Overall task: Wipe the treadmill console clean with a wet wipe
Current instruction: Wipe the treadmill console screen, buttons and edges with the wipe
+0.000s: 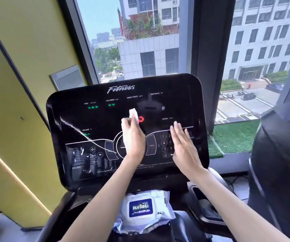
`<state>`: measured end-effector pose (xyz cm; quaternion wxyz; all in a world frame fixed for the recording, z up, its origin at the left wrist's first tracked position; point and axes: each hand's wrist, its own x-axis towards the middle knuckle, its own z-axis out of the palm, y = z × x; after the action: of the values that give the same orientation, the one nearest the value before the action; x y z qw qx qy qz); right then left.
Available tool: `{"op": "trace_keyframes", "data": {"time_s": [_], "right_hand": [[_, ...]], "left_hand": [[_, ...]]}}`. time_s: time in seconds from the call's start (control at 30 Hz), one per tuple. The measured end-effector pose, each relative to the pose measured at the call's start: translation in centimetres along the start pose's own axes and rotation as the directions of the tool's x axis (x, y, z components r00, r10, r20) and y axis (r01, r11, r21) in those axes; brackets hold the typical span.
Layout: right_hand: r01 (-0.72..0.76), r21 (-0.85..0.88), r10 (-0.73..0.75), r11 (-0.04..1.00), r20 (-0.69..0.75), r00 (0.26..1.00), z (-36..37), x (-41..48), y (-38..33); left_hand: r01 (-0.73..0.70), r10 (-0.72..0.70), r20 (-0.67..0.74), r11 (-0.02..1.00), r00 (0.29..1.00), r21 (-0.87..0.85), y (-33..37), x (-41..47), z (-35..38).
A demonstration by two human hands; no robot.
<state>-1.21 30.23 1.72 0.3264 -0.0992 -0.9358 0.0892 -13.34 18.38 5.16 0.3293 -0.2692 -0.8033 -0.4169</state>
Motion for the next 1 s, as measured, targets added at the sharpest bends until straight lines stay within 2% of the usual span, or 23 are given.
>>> {"op": "trace_keyframes", "data": {"time_s": [0.03,0.1,0.13,0.2,0.27,0.3,0.37,0.43,0.47,0.5,0.57,0.6,0.63,0.67,0.7,0.73,0.77,0.8,0.83,0.87,0.93,0.97,1.0], "right_hand": [[-0.025,0.012,0.025,1.000,-0.012,1.000,0.0,-0.4,0.3],[-0.054,0.030,0.055,0.998,-0.034,0.998,-0.2,-0.6,0.8],[-0.059,0.031,0.061,0.998,-0.040,0.997,-0.4,-0.6,1.1],[-0.066,0.030,0.067,0.997,-0.047,0.997,-0.7,-0.6,1.7],[-0.069,0.031,0.070,0.997,-0.042,0.997,-0.9,-0.5,2.2],[-0.065,0.032,0.066,0.997,-0.038,0.997,-0.9,-0.5,2.3],[-0.055,0.033,0.057,0.998,-0.038,0.998,-0.7,-0.5,2.5],[-0.048,0.033,0.049,0.998,-0.037,0.998,-0.7,-0.5,2.6],[-0.042,0.031,0.043,0.999,-0.033,0.999,-0.7,-0.5,2.7],[-0.034,0.025,0.035,0.999,-0.031,0.999,-0.7,-0.5,2.8],[-0.021,0.009,0.021,1.000,-0.031,0.999,-0.7,-0.5,2.9],[-0.017,0.006,0.018,1.000,-0.033,0.999,-0.6,-0.5,3.0],[-0.017,0.007,0.017,1.000,-0.035,0.999,-0.5,-0.5,3.0],[-0.018,0.009,0.019,1.000,-0.038,0.999,-0.4,-0.5,3.0],[-0.018,0.008,0.018,1.000,-0.038,0.999,-0.4,-0.5,3.0],[-0.013,0.005,0.013,1.000,-0.037,0.999,-0.5,-0.5,3.0],[-0.006,0.002,0.006,1.000,-0.033,0.999,-0.6,-0.5,3.0],[0.001,-0.001,-0.001,1.000,-0.031,1.000,-0.7,-0.5,3.0],[0.007,-0.002,-0.008,1.000,-0.029,1.000,-0.8,-0.5,3.1],[0.010,-0.002,-0.010,1.000,-0.029,1.000,-0.8,-0.5,3.1],[0.010,-0.005,-0.010,1.000,-0.032,0.999,-0.8,-0.5,3.2],[0.012,-0.003,-0.012,1.000,-0.031,0.999,-0.8,-0.5,3.3],[0.013,0.002,-0.013,1.000,-0.030,0.999,-0.9,-0.5,3.3]], "left_hand": [[-0.115,0.111,0.082,0.993,0.990,0.037,0.7,-0.7,0.5],[-0.409,0.383,0.244,0.911,0.891,0.063,0.8,-1.9,1.0],[-0.427,0.401,0.247,0.902,0.882,0.060,0.7,-1.5,0.9],[-0.187,0.184,0.071,0.982,0.980,0.033,0.3,0.0,0.7],[0.070,-0.076,-0.127,0.996,0.989,-0.050,0.5,0.7,0.8],[0.066,-0.073,-0.128,0.996,0.989,-0.056,1.1,0.5,1.1],[-0.180,0.182,0.060,0.983,0.981,-0.037,2.2,-0.7,2.0],[-0.460,0.455,0.272,0.887,0.848,-0.051,2.3,-1.7,2.3],[-0.480,0.474,0.283,0.875,0.834,-0.052,1.9,-1.2,2.1],[-0.422,0.419,0.225,0.906,0.880,-0.037,1.4,-0.5,2.0],[-0.139,0.140,0.010,0.990,0.990,-0.029,1.1,0.5,1.7],[-0.043,0.042,-0.062,0.999,0.997,-0.020,1.3,0.5,1.8],[-0.042,0.042,-0.069,0.999,0.997,0.001,1.8,0.3,2.0],[-0.133,0.133,0.006,0.991,0.991,0.030,2.5,-0.2,2.4],[-0.277,0.270,0.130,0.960,0.954,0.044,2.9,-0.7,2.8],[-0.428,0.405,0.255,0.903,0.878,0.038,3.0,-1.2,3.0],[-0.511,0.478,0.317,0.859,0.819,0.023,2.9,-0.9,2.8],[-0.508,0.481,0.297,0.861,0.825,0.016,2.6,-0.1,2.5],[-0.420,0.407,0.220,0.907,0.887,0.014,2.4,0.7,2.2],[-0.262,0.261,0.099,0.965,0.960,0.005,2.3,1.5,2.0],[-0.037,0.035,-0.090,0.999,0.995,-0.021,2.6,2.3,2.3],[-0.065,0.065,-0.075,0.998,0.995,0.000,3.1,2.2,2.7],[-0.187,0.186,0.024,0.982,0.982,0.026,3.7,1.6,3.2]]}}
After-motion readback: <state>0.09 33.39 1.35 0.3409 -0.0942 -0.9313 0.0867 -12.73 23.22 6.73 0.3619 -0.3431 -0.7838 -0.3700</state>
